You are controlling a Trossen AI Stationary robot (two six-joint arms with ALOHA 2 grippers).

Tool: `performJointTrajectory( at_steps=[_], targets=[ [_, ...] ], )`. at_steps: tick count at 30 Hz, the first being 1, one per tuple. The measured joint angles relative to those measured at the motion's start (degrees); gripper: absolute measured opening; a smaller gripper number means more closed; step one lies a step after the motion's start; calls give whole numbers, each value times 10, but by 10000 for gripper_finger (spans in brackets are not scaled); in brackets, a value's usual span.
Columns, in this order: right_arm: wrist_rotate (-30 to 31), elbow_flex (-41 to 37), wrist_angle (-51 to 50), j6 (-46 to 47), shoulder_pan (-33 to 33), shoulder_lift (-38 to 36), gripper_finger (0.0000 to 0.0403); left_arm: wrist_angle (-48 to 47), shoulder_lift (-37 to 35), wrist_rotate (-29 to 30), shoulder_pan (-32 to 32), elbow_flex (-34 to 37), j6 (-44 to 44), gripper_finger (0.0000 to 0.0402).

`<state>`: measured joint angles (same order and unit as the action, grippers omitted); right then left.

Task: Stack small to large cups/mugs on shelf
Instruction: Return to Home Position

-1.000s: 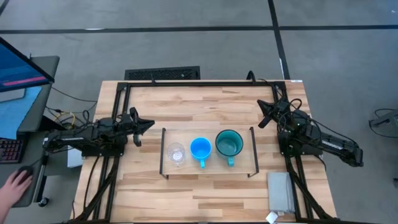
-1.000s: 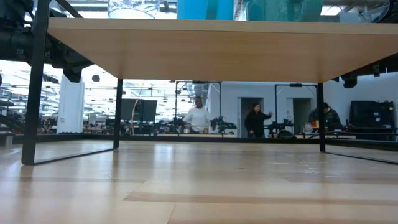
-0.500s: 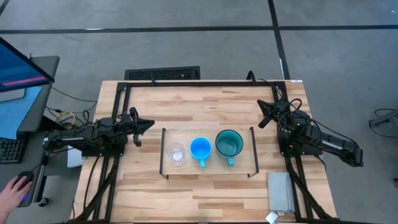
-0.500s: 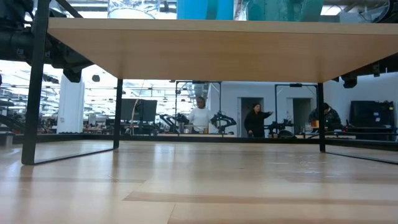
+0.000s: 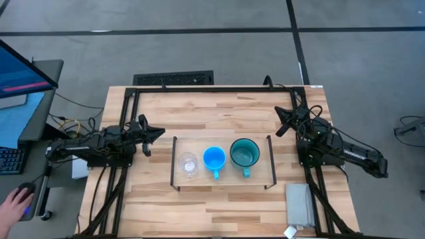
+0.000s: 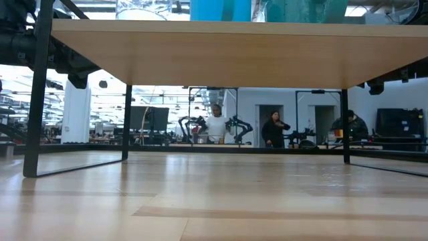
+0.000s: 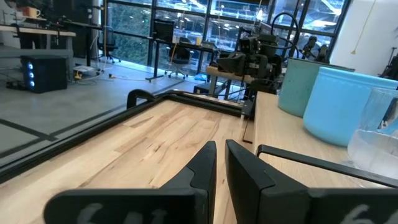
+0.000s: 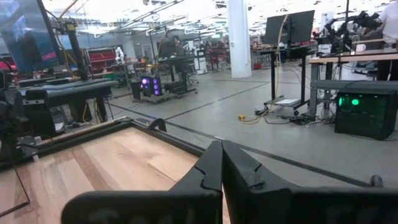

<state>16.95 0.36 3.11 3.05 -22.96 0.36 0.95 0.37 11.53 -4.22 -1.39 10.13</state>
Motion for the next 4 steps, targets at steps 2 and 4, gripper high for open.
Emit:
performJointTrajectory(
  at_steps=[2,4],
  targets=[
    [0,0,0,0,0,0,24,0,0,0,0,0,0,25],
    [0,0,0,0,0,0,24,0,0,0,0,0,0,25]
  ],
)
